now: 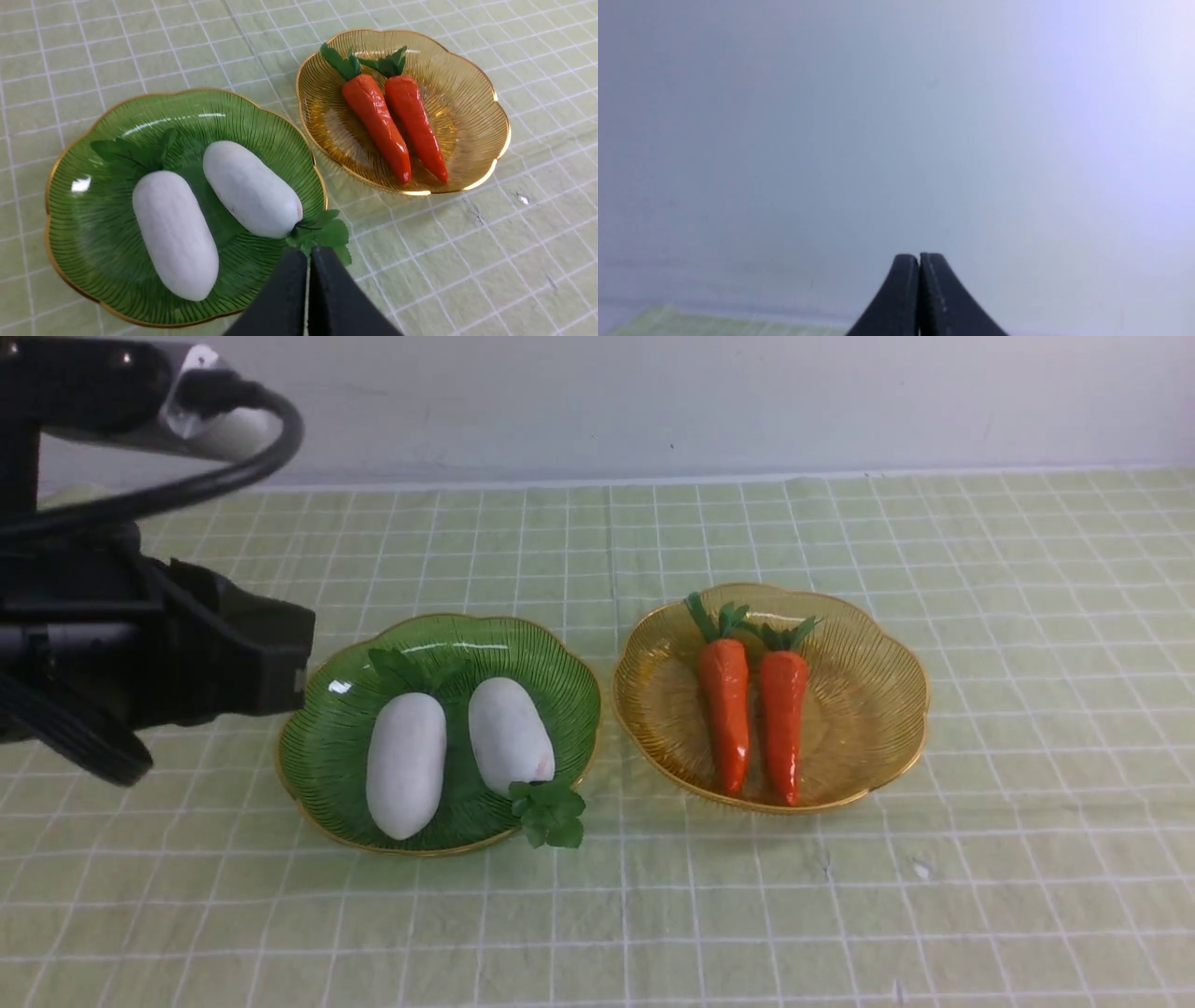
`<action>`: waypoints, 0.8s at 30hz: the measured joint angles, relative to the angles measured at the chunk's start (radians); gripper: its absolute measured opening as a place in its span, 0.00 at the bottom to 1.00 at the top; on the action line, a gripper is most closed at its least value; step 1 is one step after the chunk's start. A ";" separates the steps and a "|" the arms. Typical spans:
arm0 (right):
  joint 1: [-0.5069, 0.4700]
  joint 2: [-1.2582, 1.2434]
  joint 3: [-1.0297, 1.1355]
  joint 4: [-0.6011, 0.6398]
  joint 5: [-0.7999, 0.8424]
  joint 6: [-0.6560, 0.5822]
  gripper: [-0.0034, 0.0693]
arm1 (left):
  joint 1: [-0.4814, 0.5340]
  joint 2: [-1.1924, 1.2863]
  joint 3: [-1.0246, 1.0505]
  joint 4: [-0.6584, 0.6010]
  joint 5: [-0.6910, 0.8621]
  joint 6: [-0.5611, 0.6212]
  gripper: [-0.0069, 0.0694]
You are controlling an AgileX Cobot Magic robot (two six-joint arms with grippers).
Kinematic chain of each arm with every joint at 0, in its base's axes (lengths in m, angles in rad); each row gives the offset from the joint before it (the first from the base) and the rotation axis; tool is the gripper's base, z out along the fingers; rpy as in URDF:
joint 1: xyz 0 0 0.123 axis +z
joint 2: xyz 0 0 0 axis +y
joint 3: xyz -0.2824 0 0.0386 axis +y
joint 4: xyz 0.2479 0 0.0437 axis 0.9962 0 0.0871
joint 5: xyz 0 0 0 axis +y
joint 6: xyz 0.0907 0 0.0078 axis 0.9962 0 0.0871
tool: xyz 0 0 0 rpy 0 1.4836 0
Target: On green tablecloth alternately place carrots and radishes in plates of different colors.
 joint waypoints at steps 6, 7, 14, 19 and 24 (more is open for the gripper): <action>0.000 -0.339 0.327 0.011 -0.129 0.000 0.03 | 0.000 0.000 0.032 -0.042 -0.059 0.009 0.08; 0.000 -0.386 0.348 0.011 -0.132 0.000 0.03 | 0.000 -0.004 0.032 -0.042 -0.060 0.009 0.08; 0.000 -0.478 0.371 0.008 -0.132 0.000 0.03 | 0.000 -0.151 0.140 -0.049 -0.138 0.009 0.08; 0.000 -0.478 0.373 0.007 -0.079 0.000 0.03 | 0.000 -0.369 0.294 -0.048 -0.250 0.009 0.08; 0.000 -0.478 0.374 0.006 -0.035 0.000 0.03 | 0.000 -0.568 0.410 -0.048 -0.282 0.009 0.08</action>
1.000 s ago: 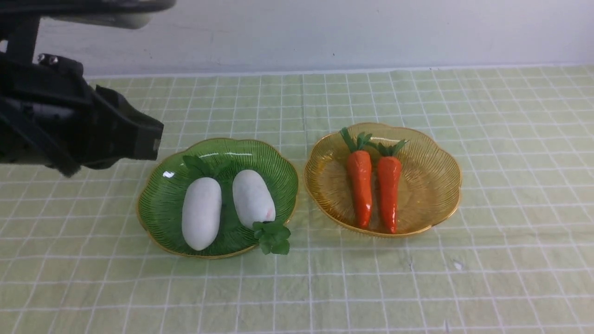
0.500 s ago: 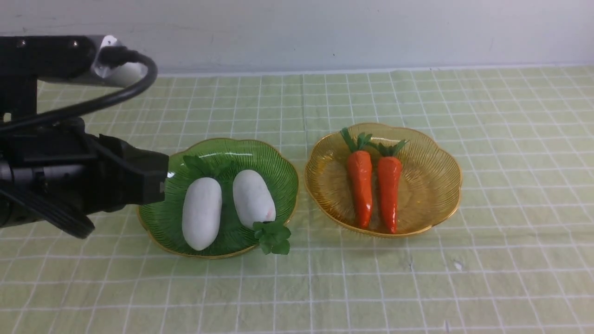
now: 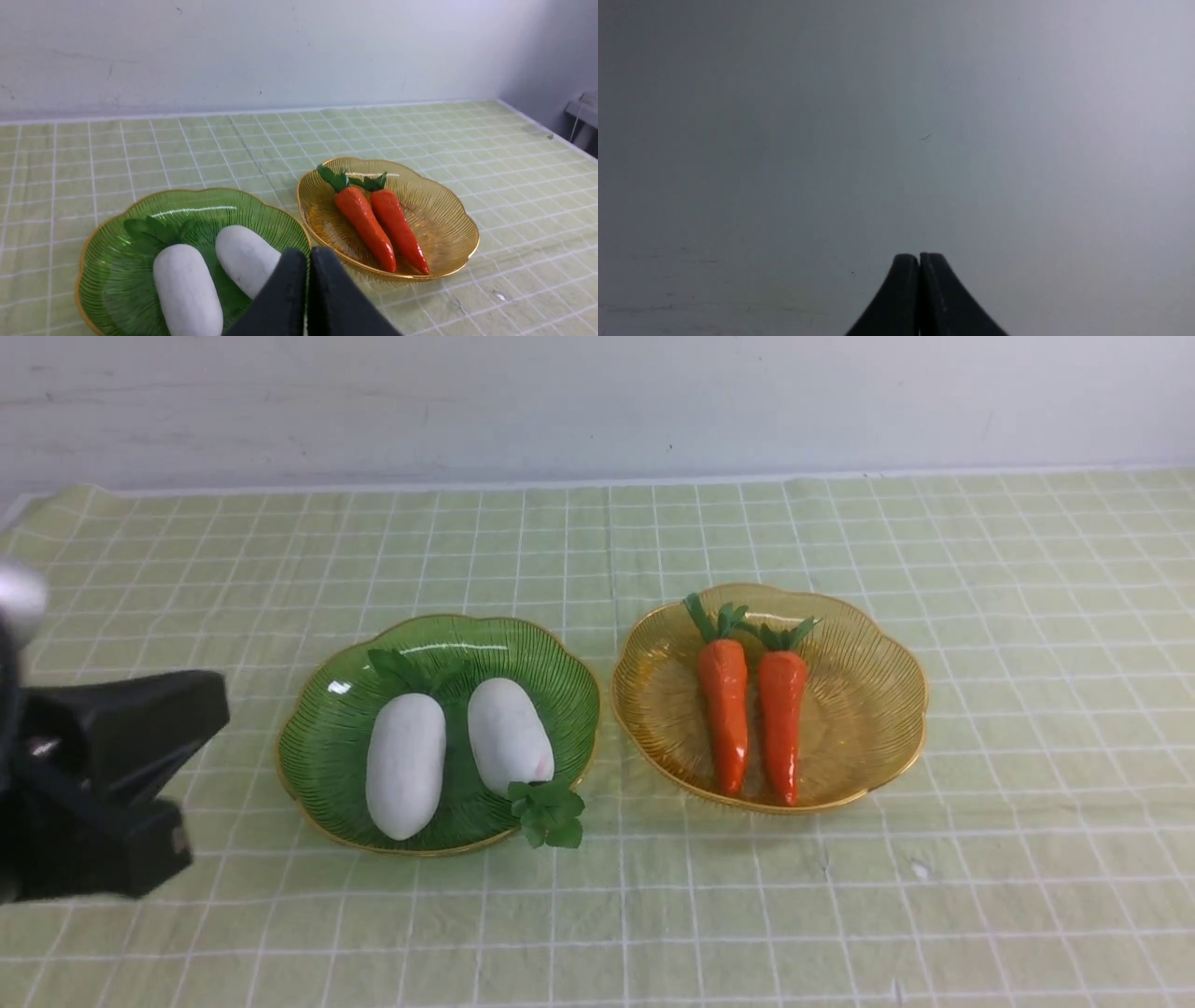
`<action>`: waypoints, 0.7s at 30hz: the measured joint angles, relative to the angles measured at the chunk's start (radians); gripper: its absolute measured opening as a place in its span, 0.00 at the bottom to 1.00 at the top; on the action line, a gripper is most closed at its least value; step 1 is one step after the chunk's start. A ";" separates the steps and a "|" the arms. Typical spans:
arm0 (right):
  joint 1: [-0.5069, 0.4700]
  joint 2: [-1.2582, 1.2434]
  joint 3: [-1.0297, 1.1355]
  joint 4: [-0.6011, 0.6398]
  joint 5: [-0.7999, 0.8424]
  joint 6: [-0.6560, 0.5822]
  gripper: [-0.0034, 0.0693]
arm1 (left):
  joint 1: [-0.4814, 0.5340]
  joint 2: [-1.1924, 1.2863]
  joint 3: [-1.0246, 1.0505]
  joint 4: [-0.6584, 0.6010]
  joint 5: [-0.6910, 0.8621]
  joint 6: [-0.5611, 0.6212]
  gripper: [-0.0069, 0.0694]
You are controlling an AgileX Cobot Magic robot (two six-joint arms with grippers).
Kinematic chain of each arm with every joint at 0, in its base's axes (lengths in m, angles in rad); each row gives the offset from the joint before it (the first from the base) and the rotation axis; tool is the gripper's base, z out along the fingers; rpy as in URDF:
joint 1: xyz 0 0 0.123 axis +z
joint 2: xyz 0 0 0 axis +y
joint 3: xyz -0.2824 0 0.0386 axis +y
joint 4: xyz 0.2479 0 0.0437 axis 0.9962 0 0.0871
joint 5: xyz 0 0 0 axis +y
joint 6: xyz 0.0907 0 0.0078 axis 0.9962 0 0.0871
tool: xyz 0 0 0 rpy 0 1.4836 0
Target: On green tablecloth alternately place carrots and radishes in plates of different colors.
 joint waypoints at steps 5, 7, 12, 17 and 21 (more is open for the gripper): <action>0.000 0.000 0.000 -0.002 0.014 0.000 0.03 | 0.000 -0.085 0.023 0.000 0.006 0.000 0.08; 0.000 0.000 0.000 -0.002 0.020 0.000 0.03 | 0.000 -0.099 0.024 0.000 0.006 0.000 0.08; 0.000 0.000 0.000 -0.002 0.028 0.000 0.03 | 0.000 -0.102 0.024 0.000 0.006 0.000 0.08; 0.000 0.000 0.000 -0.002 0.033 0.000 0.03 | 0.000 -0.102 0.024 0.022 0.007 0.004 0.08; 0.000 0.000 0.000 -0.002 0.033 0.000 0.03 | 0.000 -0.102 0.028 0.055 0.010 0.007 0.08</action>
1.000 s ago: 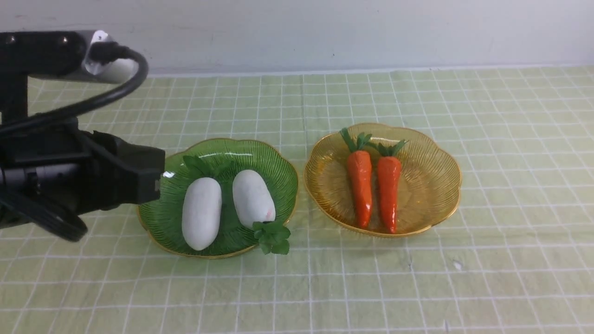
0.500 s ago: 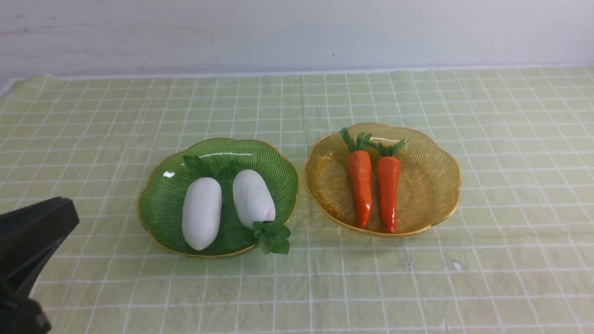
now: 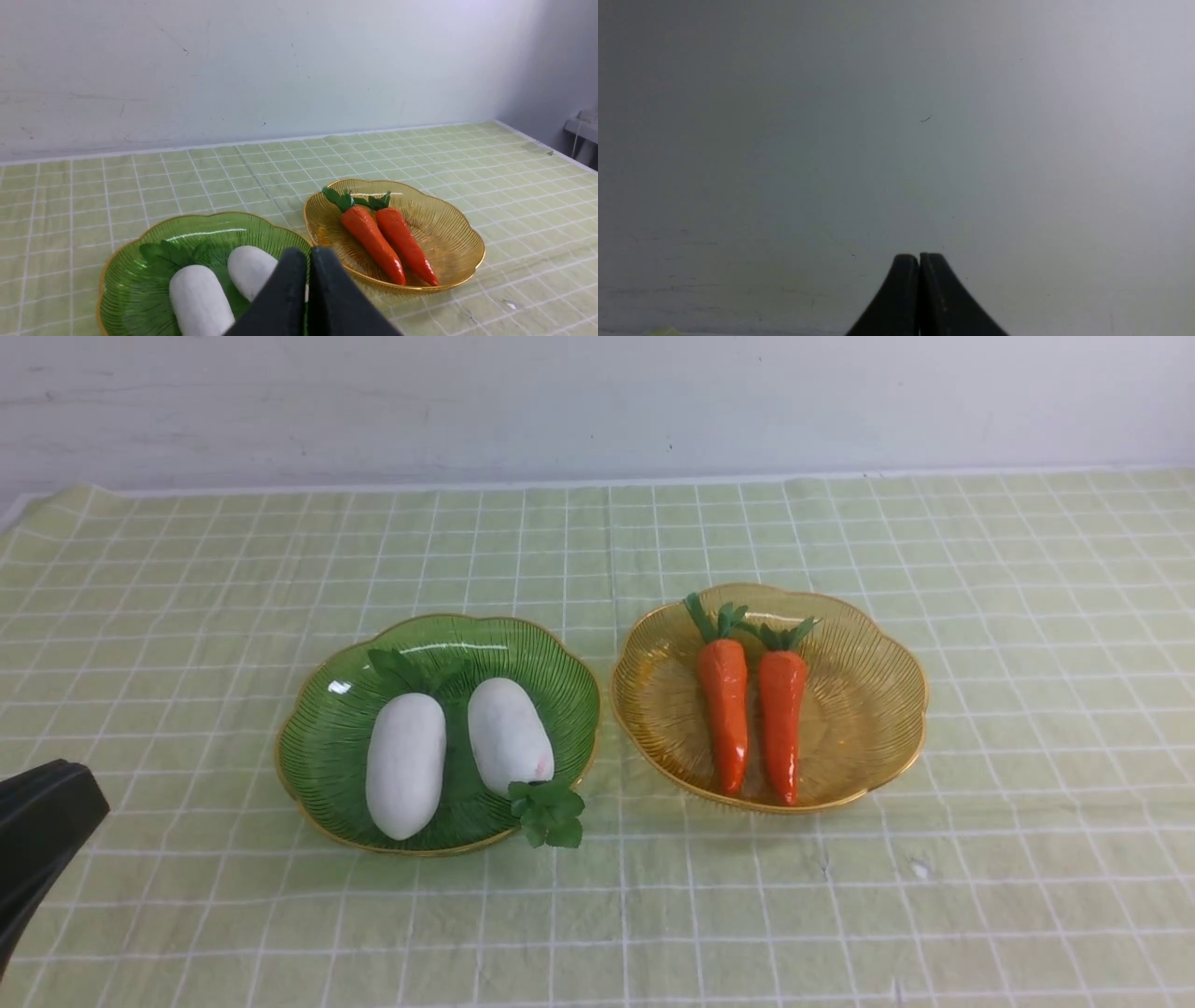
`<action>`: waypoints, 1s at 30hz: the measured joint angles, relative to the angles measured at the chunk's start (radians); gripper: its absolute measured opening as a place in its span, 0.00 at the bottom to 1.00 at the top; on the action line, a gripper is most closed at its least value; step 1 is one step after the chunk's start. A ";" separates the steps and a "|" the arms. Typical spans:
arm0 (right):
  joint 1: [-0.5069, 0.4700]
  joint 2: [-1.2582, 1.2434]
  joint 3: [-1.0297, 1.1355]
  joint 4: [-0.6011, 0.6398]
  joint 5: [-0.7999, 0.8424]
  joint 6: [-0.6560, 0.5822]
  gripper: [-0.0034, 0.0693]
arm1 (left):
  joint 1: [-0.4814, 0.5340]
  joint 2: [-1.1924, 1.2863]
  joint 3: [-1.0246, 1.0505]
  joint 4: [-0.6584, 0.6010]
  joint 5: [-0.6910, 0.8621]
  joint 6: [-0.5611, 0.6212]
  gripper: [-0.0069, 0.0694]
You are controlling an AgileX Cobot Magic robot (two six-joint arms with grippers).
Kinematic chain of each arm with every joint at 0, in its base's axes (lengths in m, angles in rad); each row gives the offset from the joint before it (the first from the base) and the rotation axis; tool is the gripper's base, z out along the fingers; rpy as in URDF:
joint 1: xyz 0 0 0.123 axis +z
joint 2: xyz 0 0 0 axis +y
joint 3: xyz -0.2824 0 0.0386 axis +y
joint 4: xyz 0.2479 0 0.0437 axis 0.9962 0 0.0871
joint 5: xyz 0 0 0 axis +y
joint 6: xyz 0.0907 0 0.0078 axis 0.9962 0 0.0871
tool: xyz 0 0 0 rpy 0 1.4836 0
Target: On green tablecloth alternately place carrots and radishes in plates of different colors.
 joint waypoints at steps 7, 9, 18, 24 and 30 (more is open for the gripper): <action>0.000 0.000 0.000 0.000 0.000 0.000 0.03 | 0.018 -0.052 0.091 0.129 -0.019 -0.004 0.08; 0.000 0.000 0.000 0.000 0.000 0.000 0.03 | 0.044 -0.087 0.141 0.152 -0.039 -0.009 0.08; 0.000 0.000 0.000 0.000 0.000 0.000 0.03 | 0.231 -0.288 0.475 0.208 -0.157 -0.009 0.08; 0.000 0.000 0.000 0.000 0.001 0.000 0.03 | 0.266 -0.313 0.518 0.254 -0.038 -0.009 0.08; 0.000 0.000 0.000 0.000 0.001 0.000 0.03 | 0.267 -0.313 0.519 0.270 -0.015 -0.017 0.08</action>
